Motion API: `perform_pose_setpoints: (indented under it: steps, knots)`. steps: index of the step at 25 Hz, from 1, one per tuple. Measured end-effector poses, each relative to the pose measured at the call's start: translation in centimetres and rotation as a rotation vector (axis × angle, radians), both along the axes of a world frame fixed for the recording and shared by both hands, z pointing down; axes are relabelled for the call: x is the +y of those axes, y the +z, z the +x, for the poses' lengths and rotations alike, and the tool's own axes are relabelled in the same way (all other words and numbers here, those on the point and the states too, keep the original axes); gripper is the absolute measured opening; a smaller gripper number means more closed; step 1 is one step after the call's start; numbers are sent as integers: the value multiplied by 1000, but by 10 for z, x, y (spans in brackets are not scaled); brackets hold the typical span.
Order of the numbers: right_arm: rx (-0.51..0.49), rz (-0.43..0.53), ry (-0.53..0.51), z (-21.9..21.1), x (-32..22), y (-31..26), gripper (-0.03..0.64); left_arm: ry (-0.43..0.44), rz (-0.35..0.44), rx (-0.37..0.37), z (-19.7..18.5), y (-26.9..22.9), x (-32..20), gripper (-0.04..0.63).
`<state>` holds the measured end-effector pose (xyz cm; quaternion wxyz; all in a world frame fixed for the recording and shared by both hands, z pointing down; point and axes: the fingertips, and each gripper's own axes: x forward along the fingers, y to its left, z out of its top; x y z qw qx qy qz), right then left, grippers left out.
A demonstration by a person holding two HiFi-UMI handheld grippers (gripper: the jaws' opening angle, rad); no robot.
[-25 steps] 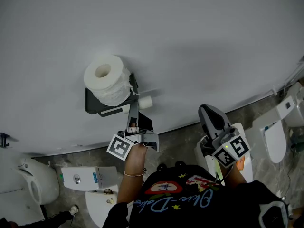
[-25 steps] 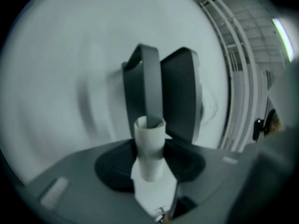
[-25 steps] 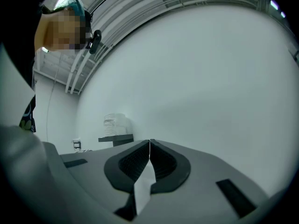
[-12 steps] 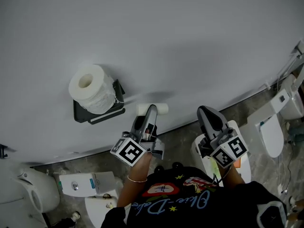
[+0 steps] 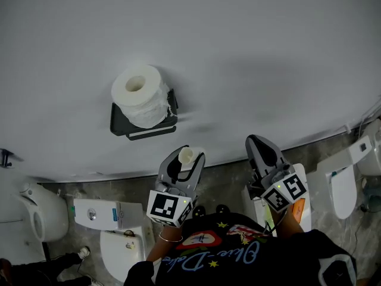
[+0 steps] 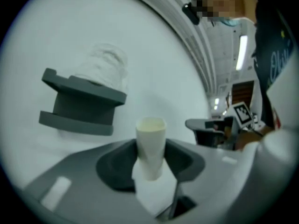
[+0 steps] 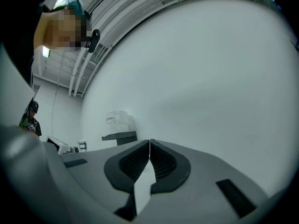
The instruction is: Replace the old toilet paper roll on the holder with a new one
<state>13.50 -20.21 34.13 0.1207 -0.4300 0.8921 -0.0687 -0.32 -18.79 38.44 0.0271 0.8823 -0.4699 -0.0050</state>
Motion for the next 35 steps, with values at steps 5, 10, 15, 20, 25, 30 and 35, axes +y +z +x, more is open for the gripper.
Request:
perform_pose_setpoints:
  steps: [5,10,15,20,25,30,35]
  knots:
    - [10,-11,-40,-13,1,5,12,-12,-9,0,-7,2,8,174]
    - [9,-3,-52,-19,2,3,12,-38,-2,-16,-16,-2,13,175]
    - [7,22,-70,-27,4,-6,12,-48,3,18,-24,-6,18,176]
    - [53,156,-202,-54,7,-44,14,-62,12,18,-35,-8,24,176]
    - [241,332,-489,-117,15,-107,87,-119,23,52,-58,-11,30,176]
    - [578,521,-692,-174,20,-147,168,-185,38,78,-83,-15,37,176]
    - [883,604,-822,-223,17,-152,222,-225,39,90,-100,-14,47,176]
